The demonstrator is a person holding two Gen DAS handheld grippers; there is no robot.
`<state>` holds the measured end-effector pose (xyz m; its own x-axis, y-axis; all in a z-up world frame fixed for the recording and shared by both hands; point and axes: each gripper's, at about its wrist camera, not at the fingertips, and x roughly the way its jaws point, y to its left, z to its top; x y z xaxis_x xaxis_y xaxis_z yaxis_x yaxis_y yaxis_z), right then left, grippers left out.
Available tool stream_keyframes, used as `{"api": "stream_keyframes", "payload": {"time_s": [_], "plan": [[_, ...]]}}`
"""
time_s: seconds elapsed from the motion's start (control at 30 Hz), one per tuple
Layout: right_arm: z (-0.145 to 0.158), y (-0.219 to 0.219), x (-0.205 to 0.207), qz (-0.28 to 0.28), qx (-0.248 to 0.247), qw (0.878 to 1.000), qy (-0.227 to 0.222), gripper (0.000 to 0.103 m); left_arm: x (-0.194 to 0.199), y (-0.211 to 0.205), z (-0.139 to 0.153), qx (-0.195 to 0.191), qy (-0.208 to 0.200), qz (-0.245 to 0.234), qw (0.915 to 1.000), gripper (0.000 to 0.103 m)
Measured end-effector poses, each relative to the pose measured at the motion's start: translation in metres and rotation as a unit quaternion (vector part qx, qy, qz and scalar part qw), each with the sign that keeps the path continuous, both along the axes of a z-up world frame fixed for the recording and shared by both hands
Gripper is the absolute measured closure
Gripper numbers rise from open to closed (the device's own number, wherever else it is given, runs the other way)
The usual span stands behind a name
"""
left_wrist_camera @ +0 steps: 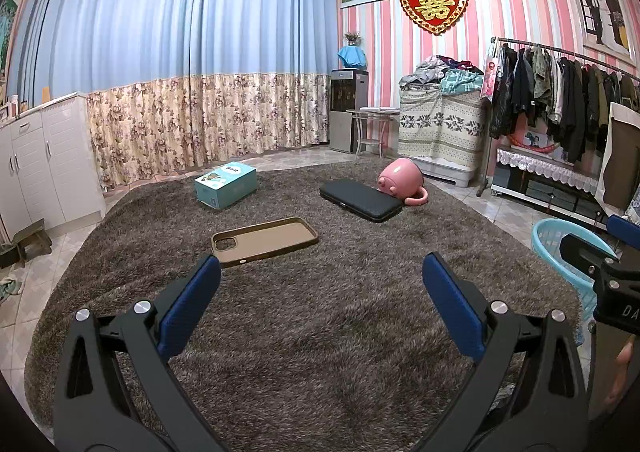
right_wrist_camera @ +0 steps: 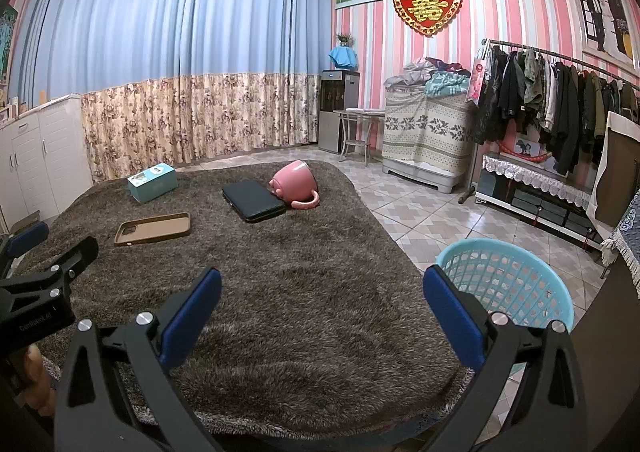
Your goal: Collect trash
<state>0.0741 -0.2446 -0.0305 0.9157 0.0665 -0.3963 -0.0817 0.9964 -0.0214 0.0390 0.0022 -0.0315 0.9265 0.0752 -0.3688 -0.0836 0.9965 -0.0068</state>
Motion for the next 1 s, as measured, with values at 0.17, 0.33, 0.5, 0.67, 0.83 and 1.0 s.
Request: {"api": "stream_keyframes", "payload": {"time_s": [0.17,0.33,0.5,0.67,0.83,1.0], "plan": [[-0.0004,0.0001,-0.0003,0.0,0.0,1.0,0.0,0.005,0.0002,0.0001,0.0002,0.0,-0.002,0.0,1.0,0.005],[-0.0008,-0.0005,0.0006,0.0,0.0,1.0,0.0,0.005,0.0006,0.0008,0.0007,0.0,-0.001,0.0,1.0,0.005],[-0.001,-0.0003,0.0001,0.0,0.0,1.0,0.0,0.005,0.0001,0.0007,0.0004,0.001,-0.001,0.0,1.0,0.005],[-0.0016,-0.0005,0.0012,0.0,0.0,1.0,0.001,0.004,-0.0002,0.0003,0.0003,0.001,-0.002,0.001,1.0,0.005],[-0.0006,-0.0001,0.0008,0.0,0.0,1.0,0.0,0.005,-0.0002,0.0014,0.0009,0.001,-0.002,0.001,1.0,0.005],[-0.0009,-0.0001,0.0007,0.0,0.0,1.0,0.0,0.005,-0.0004,0.0015,0.0007,0.001,-0.002,0.0,1.0,0.005]]}}
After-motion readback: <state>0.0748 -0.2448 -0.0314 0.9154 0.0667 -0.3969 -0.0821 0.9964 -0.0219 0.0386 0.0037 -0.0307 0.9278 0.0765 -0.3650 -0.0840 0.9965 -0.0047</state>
